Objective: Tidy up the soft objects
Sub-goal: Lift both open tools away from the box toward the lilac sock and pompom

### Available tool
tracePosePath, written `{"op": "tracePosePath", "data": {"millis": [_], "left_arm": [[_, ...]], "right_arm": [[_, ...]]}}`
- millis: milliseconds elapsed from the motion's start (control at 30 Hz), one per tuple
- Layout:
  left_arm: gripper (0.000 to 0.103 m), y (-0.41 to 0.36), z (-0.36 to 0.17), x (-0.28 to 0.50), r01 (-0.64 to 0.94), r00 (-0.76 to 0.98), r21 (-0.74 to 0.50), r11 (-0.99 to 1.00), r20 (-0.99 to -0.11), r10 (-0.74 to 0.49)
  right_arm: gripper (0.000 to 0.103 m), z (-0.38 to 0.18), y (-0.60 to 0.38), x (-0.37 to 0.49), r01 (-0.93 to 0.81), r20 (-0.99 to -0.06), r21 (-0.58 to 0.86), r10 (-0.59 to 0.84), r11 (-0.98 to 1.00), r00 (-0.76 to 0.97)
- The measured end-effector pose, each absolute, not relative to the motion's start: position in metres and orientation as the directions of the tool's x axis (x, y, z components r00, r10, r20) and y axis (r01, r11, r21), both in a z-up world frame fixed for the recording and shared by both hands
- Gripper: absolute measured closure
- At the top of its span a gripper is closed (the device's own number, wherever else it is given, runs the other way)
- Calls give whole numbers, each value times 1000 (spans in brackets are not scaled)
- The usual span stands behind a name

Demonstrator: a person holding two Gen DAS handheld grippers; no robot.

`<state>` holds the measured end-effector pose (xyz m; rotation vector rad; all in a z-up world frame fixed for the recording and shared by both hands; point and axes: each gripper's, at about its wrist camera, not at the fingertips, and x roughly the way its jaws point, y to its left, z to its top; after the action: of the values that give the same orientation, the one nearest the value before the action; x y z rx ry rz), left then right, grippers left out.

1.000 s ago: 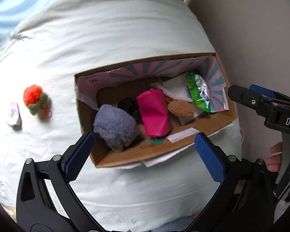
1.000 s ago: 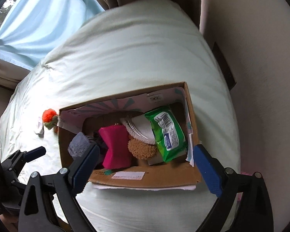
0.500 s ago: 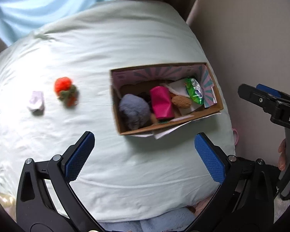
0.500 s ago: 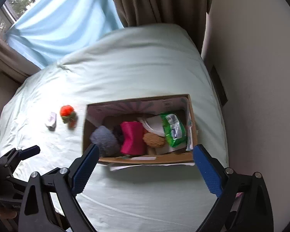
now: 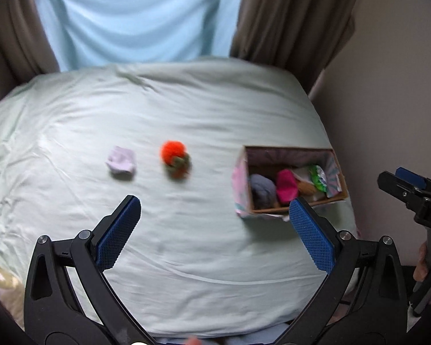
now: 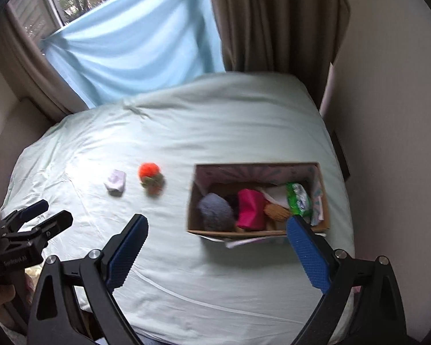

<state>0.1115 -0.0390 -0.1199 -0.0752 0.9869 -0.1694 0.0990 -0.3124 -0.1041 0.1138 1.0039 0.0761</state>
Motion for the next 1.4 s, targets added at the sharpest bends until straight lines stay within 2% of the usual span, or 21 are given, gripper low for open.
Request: {"op": "tracePosePath", "data": {"millis": [333, 733, 1000, 1400], "left_arm": [[0, 92, -96, 96, 66, 629, -93, 993, -769, -114], [0, 192, -125, 121, 97, 640, -114, 989, -754, -150], [0, 215, -173, 159, 182, 660, -78, 980, -729, -181], [0, 195, -288, 231, 218, 574, -120, 969, -787, -227]], "right_arm": [[7, -82, -207, 92, -13, -771, 149, 125, 989, 624], [7, -96, -117, 114, 23, -729, 142, 88, 990, 679], [7, -138, -75, 144, 66, -732, 142, 61, 988, 678], [7, -221, -56, 211, 65, -751, 125, 52, 990, 658]]}}
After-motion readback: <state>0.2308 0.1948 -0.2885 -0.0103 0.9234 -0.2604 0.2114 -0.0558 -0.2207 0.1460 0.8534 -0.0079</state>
